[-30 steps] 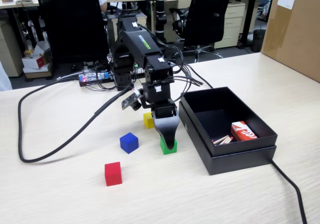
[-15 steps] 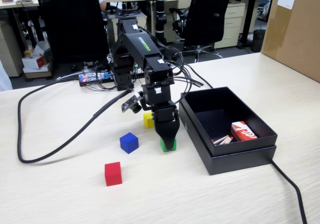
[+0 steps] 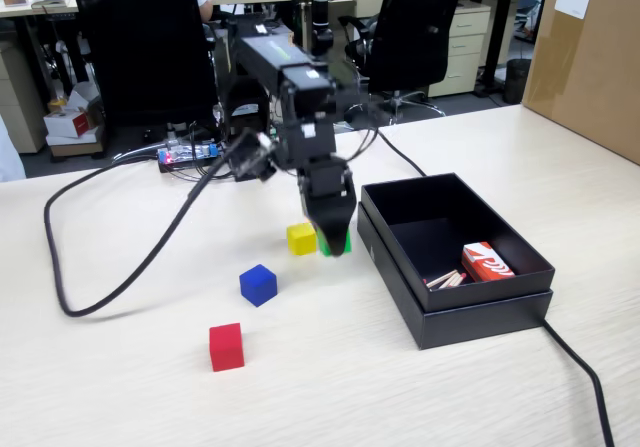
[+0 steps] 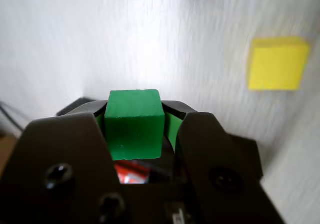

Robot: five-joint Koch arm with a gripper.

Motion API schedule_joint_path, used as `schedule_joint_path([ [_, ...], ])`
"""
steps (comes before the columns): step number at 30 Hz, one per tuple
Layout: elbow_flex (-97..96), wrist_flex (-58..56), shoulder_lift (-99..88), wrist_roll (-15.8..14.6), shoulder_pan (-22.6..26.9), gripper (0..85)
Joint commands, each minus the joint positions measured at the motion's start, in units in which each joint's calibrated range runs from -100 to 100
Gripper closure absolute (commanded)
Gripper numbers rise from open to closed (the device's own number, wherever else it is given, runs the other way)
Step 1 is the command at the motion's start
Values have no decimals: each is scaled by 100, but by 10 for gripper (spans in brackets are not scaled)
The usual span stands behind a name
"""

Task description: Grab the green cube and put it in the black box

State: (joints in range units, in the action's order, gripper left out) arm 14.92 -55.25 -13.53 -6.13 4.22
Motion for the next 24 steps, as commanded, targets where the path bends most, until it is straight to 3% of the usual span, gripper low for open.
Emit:
schedule_joint_path([
  [1, 185, -104, -1407, 68, 186, 850],
  [5, 257, -104, -2004, 44, 630, 850],
  [11, 393, -104, -1487, -156, 1153, 848],
  [24, 856, -95, 1186, -274, 1148, 847],
])
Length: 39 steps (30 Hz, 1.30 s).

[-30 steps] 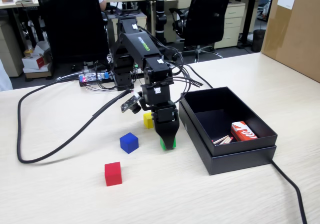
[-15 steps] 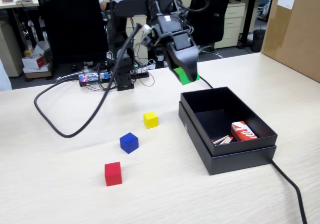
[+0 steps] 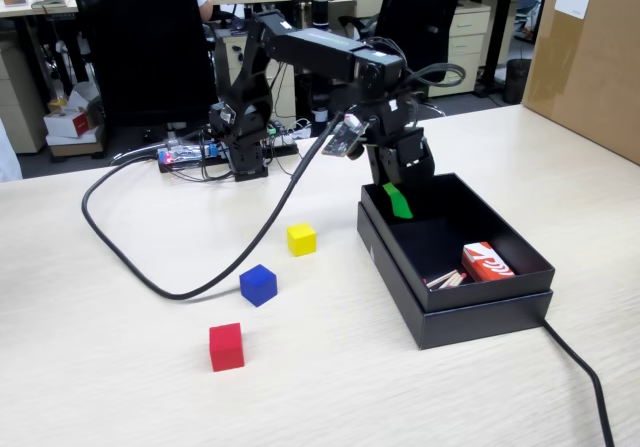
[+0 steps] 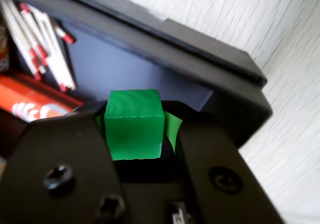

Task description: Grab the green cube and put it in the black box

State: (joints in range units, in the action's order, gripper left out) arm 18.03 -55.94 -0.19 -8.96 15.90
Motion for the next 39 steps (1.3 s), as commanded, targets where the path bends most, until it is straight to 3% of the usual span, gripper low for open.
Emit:
schedule_joint_path([
  [1, 554, -26, 60, 15, -24, 847],
  [5, 536, -26, 381, 15, -20, 847],
  [8, 464, -26, 564, 15, -20, 721],
  [12, 455, -26, 645, 15, -15, 697],
  [14, 391, -26, 668, 20, -15, 581],
  [19, 355, -26, 599, 34, -20, 561],
  [21, 273, -26, 427, 44, -24, 432],
  [23, 192, -26, 60, 39, -34, 376],
  [30, 228, -26, -2327, 29, -186, 376],
  [39, -1259, 104, -5230, 444, -674, 378],
])
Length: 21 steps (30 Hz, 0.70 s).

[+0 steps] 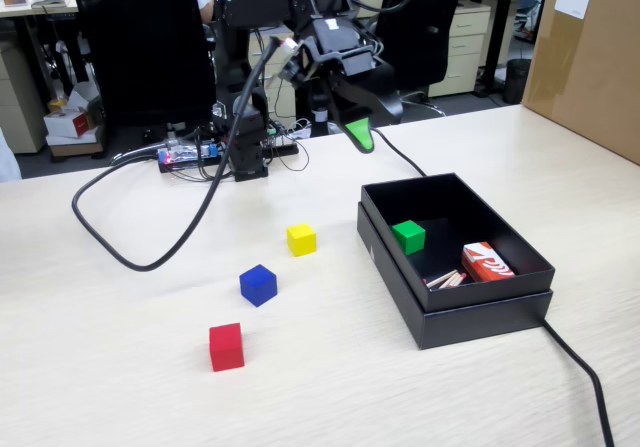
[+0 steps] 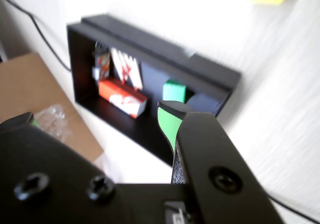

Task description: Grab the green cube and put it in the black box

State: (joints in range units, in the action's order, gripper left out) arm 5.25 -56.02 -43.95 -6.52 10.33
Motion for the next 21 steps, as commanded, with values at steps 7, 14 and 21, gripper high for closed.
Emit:
schedule_joint_path([
  [7, -3009, 1027, -3609, 420, -440, 378],
  [14, -5402, 1978, -5295, 396, -454, 363],
  [21, -6436, 2522, -5548, 308, -723, 360],
])
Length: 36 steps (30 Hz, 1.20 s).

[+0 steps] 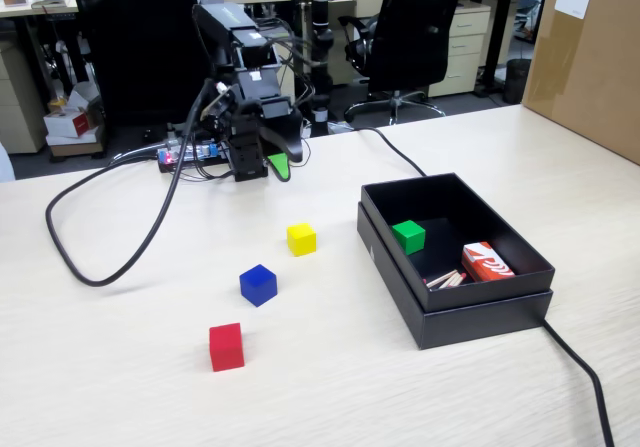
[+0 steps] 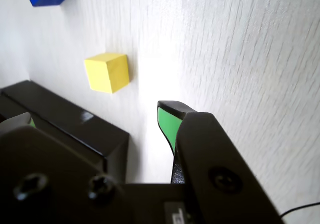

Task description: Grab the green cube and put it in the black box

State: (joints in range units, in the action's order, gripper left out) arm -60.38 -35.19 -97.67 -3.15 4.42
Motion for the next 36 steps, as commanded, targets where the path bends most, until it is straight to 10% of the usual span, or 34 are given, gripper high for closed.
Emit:
schedule_joint_path([
  [1, 27, 526, -176, -29, -181, 360],
  [36, -3182, 3152, -84, 166, -781, 367],
])
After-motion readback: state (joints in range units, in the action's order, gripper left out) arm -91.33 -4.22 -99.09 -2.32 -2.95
